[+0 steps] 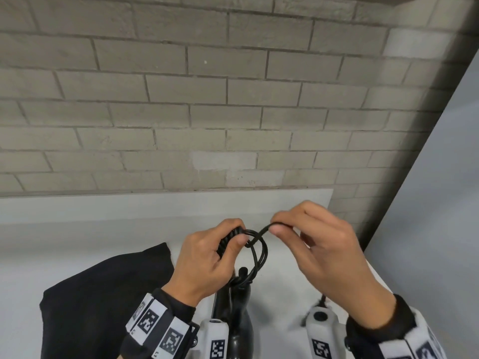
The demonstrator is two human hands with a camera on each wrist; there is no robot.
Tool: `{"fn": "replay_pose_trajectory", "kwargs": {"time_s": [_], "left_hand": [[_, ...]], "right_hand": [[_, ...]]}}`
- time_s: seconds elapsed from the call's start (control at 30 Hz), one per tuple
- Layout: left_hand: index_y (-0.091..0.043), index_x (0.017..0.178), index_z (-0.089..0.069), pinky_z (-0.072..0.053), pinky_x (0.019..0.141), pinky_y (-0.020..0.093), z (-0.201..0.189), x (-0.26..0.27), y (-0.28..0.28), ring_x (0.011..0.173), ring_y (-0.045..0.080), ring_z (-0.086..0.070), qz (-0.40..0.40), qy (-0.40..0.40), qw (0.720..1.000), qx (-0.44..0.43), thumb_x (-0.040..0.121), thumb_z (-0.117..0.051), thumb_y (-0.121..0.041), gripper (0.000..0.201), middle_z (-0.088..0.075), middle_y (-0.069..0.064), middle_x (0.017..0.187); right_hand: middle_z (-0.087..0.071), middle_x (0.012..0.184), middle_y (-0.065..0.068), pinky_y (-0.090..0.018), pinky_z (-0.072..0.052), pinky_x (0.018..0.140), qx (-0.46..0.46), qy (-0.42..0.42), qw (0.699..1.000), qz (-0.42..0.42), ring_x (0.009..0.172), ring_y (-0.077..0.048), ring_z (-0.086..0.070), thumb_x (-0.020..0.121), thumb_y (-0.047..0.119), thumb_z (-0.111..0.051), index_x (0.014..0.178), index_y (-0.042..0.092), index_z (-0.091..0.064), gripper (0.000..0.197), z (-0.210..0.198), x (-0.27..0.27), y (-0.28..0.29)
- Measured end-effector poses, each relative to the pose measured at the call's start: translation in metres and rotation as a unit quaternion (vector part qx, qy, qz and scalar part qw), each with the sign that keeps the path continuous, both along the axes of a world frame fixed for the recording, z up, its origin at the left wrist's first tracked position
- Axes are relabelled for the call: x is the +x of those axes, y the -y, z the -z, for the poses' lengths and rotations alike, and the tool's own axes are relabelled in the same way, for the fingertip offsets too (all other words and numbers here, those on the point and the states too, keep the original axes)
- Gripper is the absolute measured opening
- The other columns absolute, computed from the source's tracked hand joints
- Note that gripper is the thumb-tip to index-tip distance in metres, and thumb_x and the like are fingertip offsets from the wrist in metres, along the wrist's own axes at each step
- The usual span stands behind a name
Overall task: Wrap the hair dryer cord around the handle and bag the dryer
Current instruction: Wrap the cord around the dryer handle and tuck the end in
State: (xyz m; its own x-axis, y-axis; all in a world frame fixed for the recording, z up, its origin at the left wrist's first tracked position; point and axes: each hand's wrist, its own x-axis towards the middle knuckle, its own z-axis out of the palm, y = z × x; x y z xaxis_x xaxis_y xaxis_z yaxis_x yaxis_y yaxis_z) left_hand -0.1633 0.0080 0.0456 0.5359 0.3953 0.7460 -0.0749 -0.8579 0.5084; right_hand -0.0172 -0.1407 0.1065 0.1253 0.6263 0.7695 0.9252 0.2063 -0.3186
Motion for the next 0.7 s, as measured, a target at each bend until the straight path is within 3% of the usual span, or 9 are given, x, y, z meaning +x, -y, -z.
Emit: {"fn": "replay_pose_trajectory", "kwargs": {"time_s": [0.13,0.27,0.33,0.43,0.53,0.57,0.7], "left_hand": [[-0.022,0.097,-0.062,-0.040,0.052,0.016,0.001,-0.002,0.003,0.047,0.001,-0.044,0.040,0.017,0.999,0.013,0.090,-0.060,-0.056,0.035,-0.050,-0.009,0.054],[-0.012,0.095,-0.067,-0.041,0.049,0.018,0.001,0.000,0.003,0.047,0.003,-0.046,0.045,0.032,0.997,0.048,0.093,-0.062,-0.048,0.037,-0.053,-0.010,0.056],[-0.010,0.093,-0.066,-0.041,0.046,0.022,0.002,0.001,0.004,0.046,0.007,-0.047,0.048,0.038,0.996,0.066,0.096,-0.059,-0.047,0.038,-0.053,-0.009,0.057],[-0.016,0.095,-0.059,-0.041,0.043,0.026,0.003,0.000,0.005,0.044,0.009,-0.046,0.051,0.052,0.995,0.073,0.097,-0.056,-0.047,0.032,-0.052,-0.009,0.055],[-0.018,0.097,-0.056,-0.042,0.042,0.028,0.006,0.000,0.005,0.043,0.010,-0.048,0.043,0.064,0.995,0.069,0.097,-0.054,-0.050,0.032,-0.053,-0.008,0.054],[-0.019,0.097,-0.056,-0.042,0.043,0.027,0.007,0.000,0.004,0.043,0.009,-0.048,0.034,0.068,0.995,0.066,0.097,-0.053,-0.051,0.032,-0.054,-0.008,0.054],[-0.020,0.097,-0.055,-0.046,0.044,0.027,0.011,0.000,0.002,0.045,0.010,-0.055,-0.001,0.087,0.995,0.053,0.096,-0.053,-0.055,0.035,-0.062,-0.005,0.058]], "right_hand": [[-0.064,0.077,0.004,-0.015,-0.040,0.058,0.004,-0.120,0.991,-0.065,0.062,-0.013,-0.052,0.089,0.020,-0.069,0.090,0.017,-0.073,0.005,-0.003,0.000,-0.013],[-0.069,0.082,0.002,-0.031,-0.049,0.062,0.008,-0.250,0.966,-0.074,0.070,-0.024,-0.061,0.086,0.024,-0.070,0.088,0.021,-0.075,0.006,0.007,-0.002,-0.030],[-0.072,0.086,0.000,-0.030,-0.050,0.063,-0.001,-0.336,0.938,-0.087,0.075,-0.018,-0.066,0.084,0.020,-0.073,0.086,0.020,-0.077,0.004,0.013,-0.002,-0.037],[-0.076,0.086,0.002,-0.017,-0.047,0.064,-0.047,-0.442,0.890,-0.104,0.069,-0.002,-0.064,0.080,0.018,-0.076,0.083,0.019,-0.078,0.004,0.025,-0.006,-0.043],[-0.075,0.089,-0.006,-0.027,-0.050,0.069,-0.075,-0.503,0.853,-0.119,0.076,-0.016,-0.065,0.076,0.024,-0.077,0.085,0.016,-0.078,0.011,0.039,-0.011,-0.045],[-0.074,0.089,-0.008,-0.026,-0.050,0.066,-0.078,-0.518,0.843,-0.126,0.074,-0.017,-0.064,0.077,0.024,-0.076,0.085,0.014,-0.077,0.013,0.042,-0.013,-0.045],[-0.069,0.078,-0.003,-0.018,-0.046,0.053,-0.077,-0.570,0.804,-0.148,0.056,-0.008,-0.058,0.087,0.007,-0.067,0.083,0.007,-0.073,0.007,0.051,-0.022,-0.043]]}}
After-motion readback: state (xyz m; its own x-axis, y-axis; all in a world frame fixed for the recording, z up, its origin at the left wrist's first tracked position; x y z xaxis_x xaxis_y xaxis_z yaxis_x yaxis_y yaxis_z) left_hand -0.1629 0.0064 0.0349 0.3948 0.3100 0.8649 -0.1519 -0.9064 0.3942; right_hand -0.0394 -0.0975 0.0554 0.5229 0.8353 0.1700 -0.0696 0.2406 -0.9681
